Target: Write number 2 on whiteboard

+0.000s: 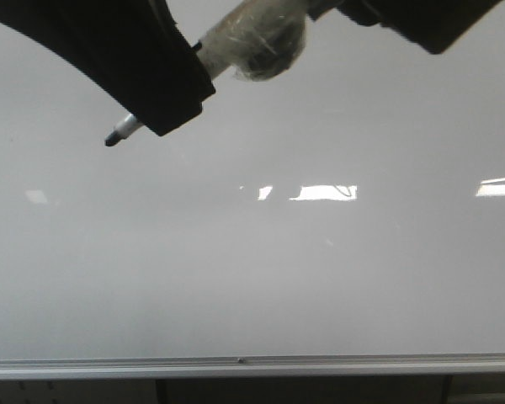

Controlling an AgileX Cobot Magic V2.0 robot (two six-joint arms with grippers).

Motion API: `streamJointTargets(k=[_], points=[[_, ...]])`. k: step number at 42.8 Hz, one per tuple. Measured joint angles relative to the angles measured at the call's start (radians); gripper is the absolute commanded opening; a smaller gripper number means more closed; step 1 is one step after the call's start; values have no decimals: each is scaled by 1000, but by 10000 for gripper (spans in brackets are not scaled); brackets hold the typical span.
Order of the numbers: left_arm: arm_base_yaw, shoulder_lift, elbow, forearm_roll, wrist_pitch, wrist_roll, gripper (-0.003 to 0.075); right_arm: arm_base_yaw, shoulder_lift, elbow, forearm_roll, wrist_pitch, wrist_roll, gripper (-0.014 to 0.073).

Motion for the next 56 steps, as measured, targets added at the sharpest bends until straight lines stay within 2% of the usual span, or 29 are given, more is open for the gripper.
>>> streamJointTargets(k=[9,23,26,32,36,56], points=[[-2,0,0,12,-13,1,41,5,15,0,28,-62,-8,540],[-2,1,0,15,-22,14,41,5,44,0,87,-75,-16,535],[-2,5,0,16,-22,18,41,5,49,0,89,-81,-16,496],[-2,16,0,21,-24,18,41,5,50,0,104,-88,-16,358],[-2,17,0,22,-24,18,41,5,50,0,106,-89,-21,309],[-2,17,-25,25,-22,22,41,5,50,0,106,-92,-51,295]])
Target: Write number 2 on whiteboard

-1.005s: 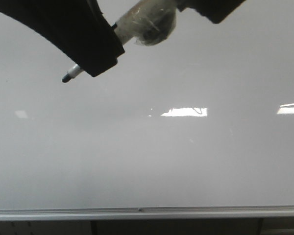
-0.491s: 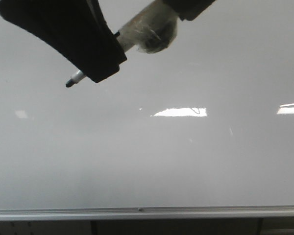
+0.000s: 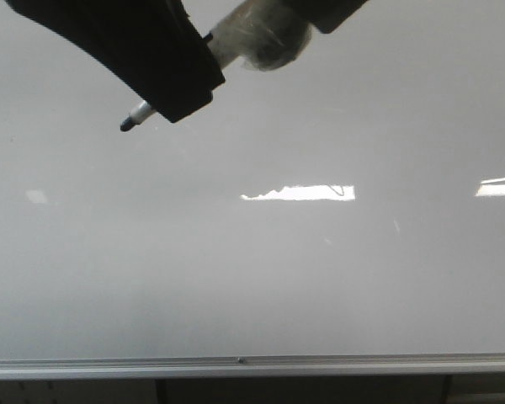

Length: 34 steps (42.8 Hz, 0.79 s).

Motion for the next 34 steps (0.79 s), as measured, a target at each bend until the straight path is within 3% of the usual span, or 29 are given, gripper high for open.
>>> streamJointTargets(k=[8,10,14,18,21,27,34], points=[[0,0,0,0,6,4,50,0,0,0,-6,-7,0,111],[0,0,0,0,8,4,83,0,0,0,-6,-7,-2,64],[0,0,-1,0,8,4,228,0,0,0,-6,-7,-2,16],[0,0,-1,0,5,4,437,0,0,0,-6,-5,-2,3],[0,0,-6,0,1,-11,524,0,0,0,-6,-1,5,3],[4,-8,-17,0,-2,-66,533,0,-10,-4,-56,5,56,3],[61,-79,-19,69,7,-198,533,-28,-62,-20,-259,30,232,3]])
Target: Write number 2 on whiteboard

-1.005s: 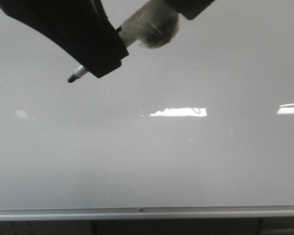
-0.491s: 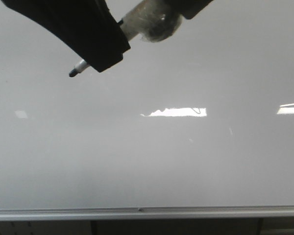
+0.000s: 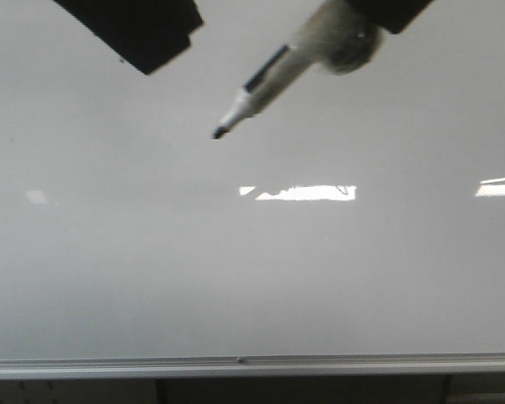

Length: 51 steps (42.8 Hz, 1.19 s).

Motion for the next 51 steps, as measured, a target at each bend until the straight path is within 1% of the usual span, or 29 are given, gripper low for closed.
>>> streamJointTargets(k=[5,7,10,12,15,19,24,32,36,44,51], points=[[66,-70,29,40,4,-100,533,-51,-44,0,-150,66,162,3],[96,-108,48,46,-4,-138,533,-85,-62,0,-186,94,227,3],[145,-157,83,48,-21,-194,533,-136,-92,12,-207,110,309,3],[173,-191,103,50,-30,-219,533,-175,-120,30,-214,108,341,3],[220,-236,136,51,-38,-256,533,-234,-175,80,-220,73,385,3],[265,-292,169,52,-38,-280,533,-301,-255,167,-218,-23,420,3],[289,-332,188,52,-46,-287,533,-353,-334,303,-162,-181,435,3],[291,-341,194,36,-86,-287,533,-363,-386,518,-40,-518,436,3],[291,-341,194,35,-101,-289,533,-363,-384,602,-8,-690,436,3],[291,-341,196,35,-126,-289,533,-333,-353,638,20,-902,436,3],[291,-341,196,35,-126,-289,533,-290,-271,638,31,-1038,436,3]])
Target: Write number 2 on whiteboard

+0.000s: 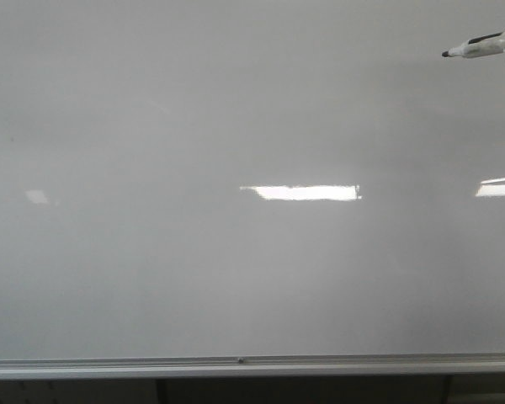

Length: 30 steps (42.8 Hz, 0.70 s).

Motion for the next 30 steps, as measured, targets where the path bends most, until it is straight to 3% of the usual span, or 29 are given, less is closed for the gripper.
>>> streamJointTargets(k=[19,30], points=[[1,0,0,-2,-24,0,533,75,209,0,-43,-305,-2,3],[1,0,0,-2,-28,0,533,75,318,-29,-43,-373,-2,3]])
